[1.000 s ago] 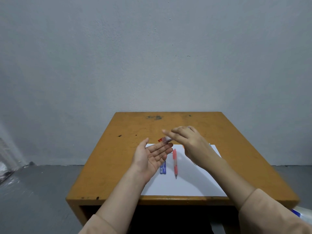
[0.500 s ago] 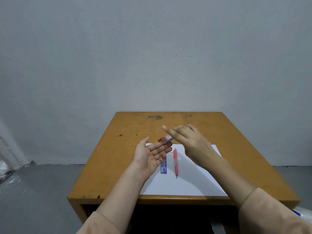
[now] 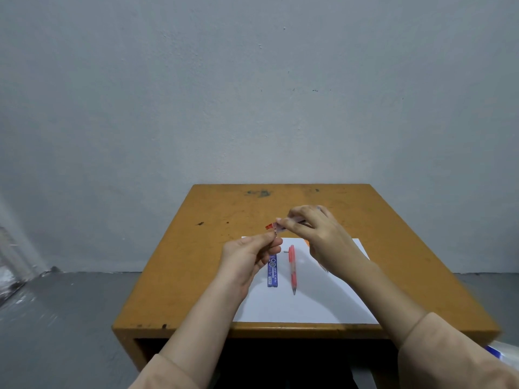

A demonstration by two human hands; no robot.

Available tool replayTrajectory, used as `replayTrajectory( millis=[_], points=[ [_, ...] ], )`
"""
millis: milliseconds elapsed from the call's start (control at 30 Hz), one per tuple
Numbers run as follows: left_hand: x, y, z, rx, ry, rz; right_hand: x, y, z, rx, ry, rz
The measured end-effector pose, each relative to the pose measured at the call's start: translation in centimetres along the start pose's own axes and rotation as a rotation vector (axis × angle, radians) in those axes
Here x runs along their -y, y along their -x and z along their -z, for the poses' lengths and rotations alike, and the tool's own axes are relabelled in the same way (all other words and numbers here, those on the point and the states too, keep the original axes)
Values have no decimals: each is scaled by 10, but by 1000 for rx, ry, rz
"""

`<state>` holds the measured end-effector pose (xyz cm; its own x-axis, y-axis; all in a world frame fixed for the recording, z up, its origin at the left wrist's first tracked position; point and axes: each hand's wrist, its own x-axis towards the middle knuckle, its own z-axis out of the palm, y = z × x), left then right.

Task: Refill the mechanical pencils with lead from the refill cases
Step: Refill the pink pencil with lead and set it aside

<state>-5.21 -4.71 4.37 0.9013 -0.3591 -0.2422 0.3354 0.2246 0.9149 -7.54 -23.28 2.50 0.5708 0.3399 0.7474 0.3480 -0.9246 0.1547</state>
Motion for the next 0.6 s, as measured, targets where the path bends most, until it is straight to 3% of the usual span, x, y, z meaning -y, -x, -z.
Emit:
replayTrajectory(
  millis=[600],
  points=[
    [1, 4, -6, -96, -253, -252, -3, 2, 1, 6, -38, -22]
  ],
)
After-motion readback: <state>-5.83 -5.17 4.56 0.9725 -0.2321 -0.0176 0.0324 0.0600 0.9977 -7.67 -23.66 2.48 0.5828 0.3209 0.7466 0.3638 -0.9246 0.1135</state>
